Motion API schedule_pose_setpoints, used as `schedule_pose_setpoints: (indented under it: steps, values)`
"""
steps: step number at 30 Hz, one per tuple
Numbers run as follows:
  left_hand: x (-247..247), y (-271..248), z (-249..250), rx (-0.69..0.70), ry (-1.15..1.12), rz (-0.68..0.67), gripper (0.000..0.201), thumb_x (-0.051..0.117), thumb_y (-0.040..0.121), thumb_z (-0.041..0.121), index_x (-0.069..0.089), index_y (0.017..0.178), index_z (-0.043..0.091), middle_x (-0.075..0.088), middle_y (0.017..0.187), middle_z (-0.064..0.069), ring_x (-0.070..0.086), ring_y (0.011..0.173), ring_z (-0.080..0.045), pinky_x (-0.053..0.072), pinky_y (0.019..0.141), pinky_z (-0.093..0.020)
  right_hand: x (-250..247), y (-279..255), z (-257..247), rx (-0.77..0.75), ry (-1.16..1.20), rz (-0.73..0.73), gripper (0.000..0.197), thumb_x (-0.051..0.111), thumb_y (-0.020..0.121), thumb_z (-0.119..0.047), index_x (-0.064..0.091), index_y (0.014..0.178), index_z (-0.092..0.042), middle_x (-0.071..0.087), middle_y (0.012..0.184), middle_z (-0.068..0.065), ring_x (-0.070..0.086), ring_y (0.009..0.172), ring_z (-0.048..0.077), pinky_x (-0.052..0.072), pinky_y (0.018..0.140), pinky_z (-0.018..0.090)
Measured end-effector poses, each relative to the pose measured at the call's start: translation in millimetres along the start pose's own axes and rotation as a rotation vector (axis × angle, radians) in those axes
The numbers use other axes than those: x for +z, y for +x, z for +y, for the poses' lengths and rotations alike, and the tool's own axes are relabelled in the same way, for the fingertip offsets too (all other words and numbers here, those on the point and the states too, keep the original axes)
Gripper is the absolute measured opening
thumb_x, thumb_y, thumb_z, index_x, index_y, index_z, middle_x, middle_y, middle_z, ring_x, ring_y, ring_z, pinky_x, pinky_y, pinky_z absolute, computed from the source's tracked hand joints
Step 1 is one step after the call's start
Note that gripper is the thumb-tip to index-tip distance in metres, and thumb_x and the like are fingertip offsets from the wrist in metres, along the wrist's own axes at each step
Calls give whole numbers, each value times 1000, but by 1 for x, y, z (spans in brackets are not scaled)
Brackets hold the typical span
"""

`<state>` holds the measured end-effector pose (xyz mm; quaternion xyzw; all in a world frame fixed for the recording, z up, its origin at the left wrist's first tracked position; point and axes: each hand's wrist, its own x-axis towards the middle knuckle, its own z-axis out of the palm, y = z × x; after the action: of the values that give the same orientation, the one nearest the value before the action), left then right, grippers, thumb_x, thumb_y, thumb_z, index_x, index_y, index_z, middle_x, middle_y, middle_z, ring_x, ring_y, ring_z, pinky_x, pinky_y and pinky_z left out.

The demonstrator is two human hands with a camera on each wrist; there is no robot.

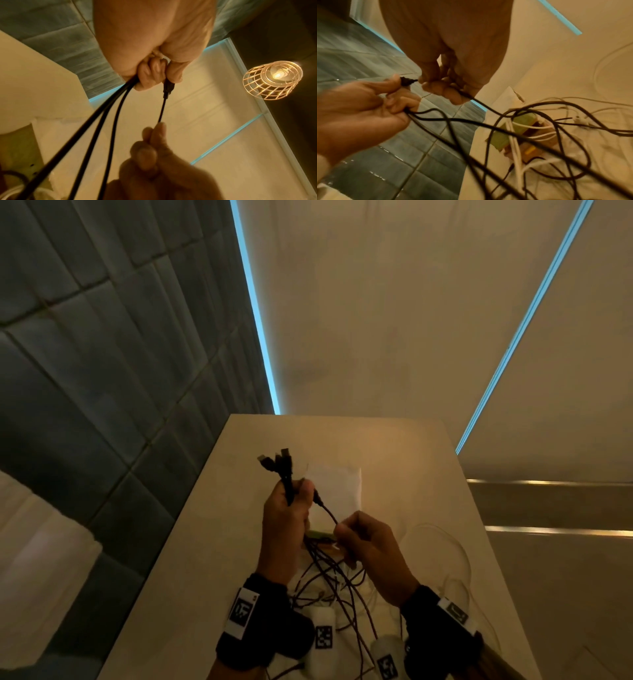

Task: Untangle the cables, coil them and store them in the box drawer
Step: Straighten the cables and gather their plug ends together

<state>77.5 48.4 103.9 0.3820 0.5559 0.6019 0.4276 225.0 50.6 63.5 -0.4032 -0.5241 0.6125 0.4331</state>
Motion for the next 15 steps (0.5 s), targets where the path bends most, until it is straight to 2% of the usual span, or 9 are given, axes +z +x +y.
schedule_pose_setpoints:
  steps: [2,4,5,7,10,12,13,15]
  values:
    - [3,-2,1,-23,0,-46,27,52,96,32,59,92,7,35,53,8,30,46,-8,28,45,-26,5,1,-4,-30,32,30,21,60,93,-15,56,82,3,52,60,11,44,49,20,39,47,28]
    - [9,-4,-1,-46,41,-80,30,49,97,36,63,91,10,43,57,2,40,51,-13,35,49,-30,12,6,-14,-47,57,12,21,57,94,-13,55,86,6,51,58,8,42,46,14,37,44,22]
    - [11,-5,-1,-46,61,-76,33,46,98,38,63,87,12,48,61,-1,44,55,-19,38,52,-33,15,9,-19,-58,58,-15,23,56,95,-13,54,88,9,51,58,6,43,45,11,37,43,19]
    - [13,-5,2,-34,63,-44,38,42,99,39,58,76,14,48,63,-4,42,61,-22,36,56,-34,19,13,-27,-99,55,-78,25,53,96,-11,54,89,13,50,56,2,42,43,5,38,43,14]
    - [7,-3,9,-32,-45,-25,41,37,100,40,52,70,16,47,64,-1,45,61,-17,40,60,-32,18,17,-24,-139,0,-149,25,51,98,-10,57,82,8,47,54,-1,40,46,6,38,48,15]
    - [2,-1,14,-70,-214,-40,39,36,100,39,47,72,14,50,65,-2,48,58,-17,44,59,-30,15,16,-17,-139,-76,-194,26,52,98,-11,57,78,6,48,62,3,45,56,10,41,57,22]
    - [-1,0,17,-88,-294,-55,39,35,101,39,44,73,13,45,62,-3,43,54,-17,43,57,-30,13,16,-12,-128,-117,-211,26,52,97,-9,56,76,5,51,65,2,47,61,11,42,62,24]
    - [-4,0,20,-107,-356,-60,39,35,101,37,42,72,13,30,57,0,27,48,-14,35,49,-27,9,16,-3,-97,-191,-231,25,52,96,-4,57,72,-3,56,64,-11,50,64,2,43,67,16]
